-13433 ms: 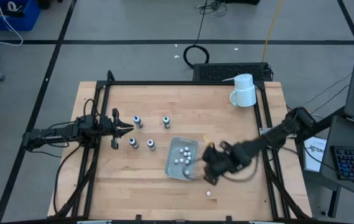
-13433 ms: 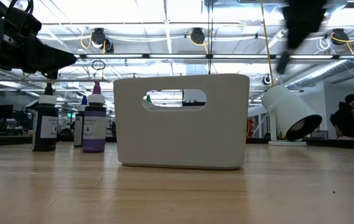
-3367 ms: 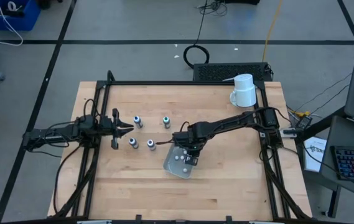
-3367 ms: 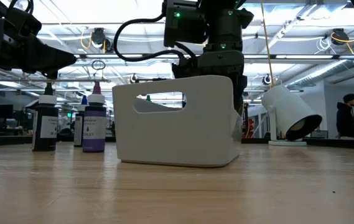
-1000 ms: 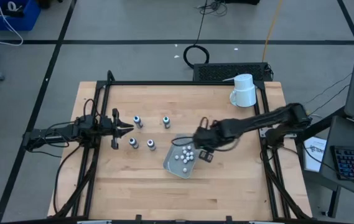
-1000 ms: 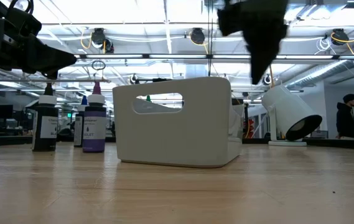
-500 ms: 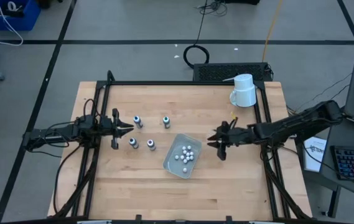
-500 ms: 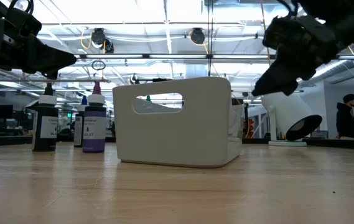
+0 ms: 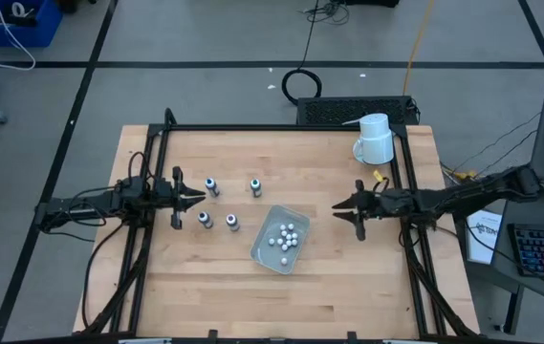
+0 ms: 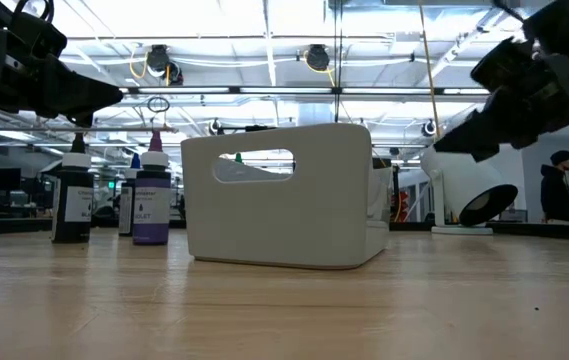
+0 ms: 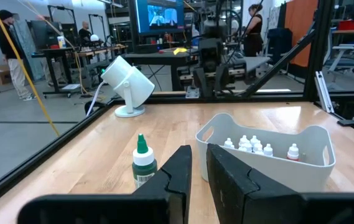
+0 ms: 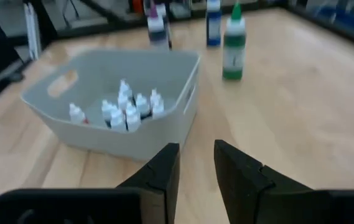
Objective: Pick & Place food coloring
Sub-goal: Put the large green food coloring bottle into the white bin
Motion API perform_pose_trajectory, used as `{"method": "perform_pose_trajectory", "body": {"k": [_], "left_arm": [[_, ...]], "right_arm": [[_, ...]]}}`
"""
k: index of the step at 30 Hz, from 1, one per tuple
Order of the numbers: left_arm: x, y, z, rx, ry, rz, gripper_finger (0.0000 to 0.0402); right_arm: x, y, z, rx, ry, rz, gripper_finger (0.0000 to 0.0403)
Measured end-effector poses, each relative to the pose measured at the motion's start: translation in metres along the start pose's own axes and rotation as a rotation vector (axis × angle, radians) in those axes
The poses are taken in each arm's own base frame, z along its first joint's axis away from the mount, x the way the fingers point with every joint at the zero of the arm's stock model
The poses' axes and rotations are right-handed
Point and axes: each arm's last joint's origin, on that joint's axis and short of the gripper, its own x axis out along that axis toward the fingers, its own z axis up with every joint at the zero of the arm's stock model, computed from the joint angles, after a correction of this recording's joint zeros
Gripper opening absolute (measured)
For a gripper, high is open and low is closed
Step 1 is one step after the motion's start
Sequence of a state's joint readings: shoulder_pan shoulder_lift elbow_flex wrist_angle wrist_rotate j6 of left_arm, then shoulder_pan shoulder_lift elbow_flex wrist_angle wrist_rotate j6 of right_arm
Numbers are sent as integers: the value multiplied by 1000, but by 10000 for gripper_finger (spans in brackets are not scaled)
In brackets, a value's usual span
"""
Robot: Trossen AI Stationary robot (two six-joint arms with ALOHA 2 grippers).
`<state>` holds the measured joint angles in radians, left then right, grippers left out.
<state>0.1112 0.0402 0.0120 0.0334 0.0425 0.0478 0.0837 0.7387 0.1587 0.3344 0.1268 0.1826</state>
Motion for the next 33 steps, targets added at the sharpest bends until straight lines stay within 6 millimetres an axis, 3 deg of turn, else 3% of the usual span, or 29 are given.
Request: {"method": "perform_pose_trajectory", "body": {"k": [5, 11, 24, 33], "left_arm": [[0, 0, 0, 0, 0, 0, 58], [0, 0, 0, 0, -1, 0, 58], [0, 0, 0, 0, -1, 0, 58], [0, 0, 0, 0, -1, 0, 58]], "right_arm": [[-15, -4, -9, -35, -92, 12, 84], [-26, -7, -1, -57, -212, 4, 82], [-44, -14, -3, -107, -243, -43, 78], [-45, -13, -3, -70, -253, -10, 77]]}}
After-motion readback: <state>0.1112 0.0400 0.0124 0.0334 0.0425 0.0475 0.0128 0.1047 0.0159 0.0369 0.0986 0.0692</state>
